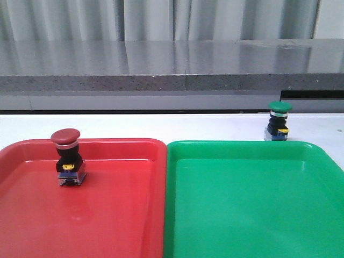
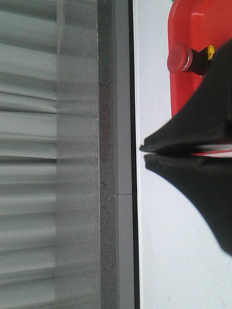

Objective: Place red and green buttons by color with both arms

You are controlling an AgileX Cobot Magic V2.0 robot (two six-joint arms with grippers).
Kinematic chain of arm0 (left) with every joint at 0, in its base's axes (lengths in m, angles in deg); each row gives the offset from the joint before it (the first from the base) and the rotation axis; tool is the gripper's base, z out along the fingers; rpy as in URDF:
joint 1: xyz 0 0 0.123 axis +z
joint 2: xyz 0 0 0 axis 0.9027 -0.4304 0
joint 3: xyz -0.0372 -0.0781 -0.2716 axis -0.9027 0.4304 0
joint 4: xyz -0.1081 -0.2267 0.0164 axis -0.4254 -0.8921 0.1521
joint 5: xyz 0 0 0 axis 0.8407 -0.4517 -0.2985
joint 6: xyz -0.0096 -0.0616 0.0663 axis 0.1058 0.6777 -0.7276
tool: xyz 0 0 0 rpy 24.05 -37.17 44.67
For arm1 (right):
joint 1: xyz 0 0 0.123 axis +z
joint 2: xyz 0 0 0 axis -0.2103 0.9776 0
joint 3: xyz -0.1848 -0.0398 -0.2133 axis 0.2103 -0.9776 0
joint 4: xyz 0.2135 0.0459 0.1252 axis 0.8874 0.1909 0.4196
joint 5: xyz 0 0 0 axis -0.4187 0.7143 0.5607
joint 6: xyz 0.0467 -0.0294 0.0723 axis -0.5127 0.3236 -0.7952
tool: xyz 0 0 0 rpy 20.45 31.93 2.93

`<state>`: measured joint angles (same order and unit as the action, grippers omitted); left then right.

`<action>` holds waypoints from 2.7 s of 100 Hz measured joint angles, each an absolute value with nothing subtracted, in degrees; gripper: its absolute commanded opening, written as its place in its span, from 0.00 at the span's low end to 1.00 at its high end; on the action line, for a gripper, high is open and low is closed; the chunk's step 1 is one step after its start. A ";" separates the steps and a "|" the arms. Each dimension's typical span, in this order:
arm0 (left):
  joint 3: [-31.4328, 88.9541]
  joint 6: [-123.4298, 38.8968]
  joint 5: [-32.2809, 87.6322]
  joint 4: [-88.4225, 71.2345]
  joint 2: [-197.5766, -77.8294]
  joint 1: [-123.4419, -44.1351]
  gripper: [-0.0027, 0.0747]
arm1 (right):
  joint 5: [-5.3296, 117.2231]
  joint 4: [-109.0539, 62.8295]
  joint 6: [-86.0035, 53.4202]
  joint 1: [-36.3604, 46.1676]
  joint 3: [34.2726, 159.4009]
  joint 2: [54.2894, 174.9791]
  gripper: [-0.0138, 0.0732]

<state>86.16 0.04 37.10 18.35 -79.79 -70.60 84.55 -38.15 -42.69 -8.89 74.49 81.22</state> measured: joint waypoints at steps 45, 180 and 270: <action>86.16 0.04 37.10 18.35 -79.79 -70.60 0.01 | 85.49 -37.36 -42.69 -8.89 77.20 88.50 0.09; 86.16 0.04 37.10 18.35 -79.79 -70.60 0.01 | 73.25 -30.93 -42.69 -8.89 90.87 125.64 0.90; 86.16 0.04 37.10 18.35 -79.79 -70.60 0.01 | 72.49 -30.80 -42.07 -6.07 111.52 161.31 0.90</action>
<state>86.16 0.04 37.10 18.35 -79.79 -70.60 72.49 -30.80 -42.07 -6.07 111.52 161.31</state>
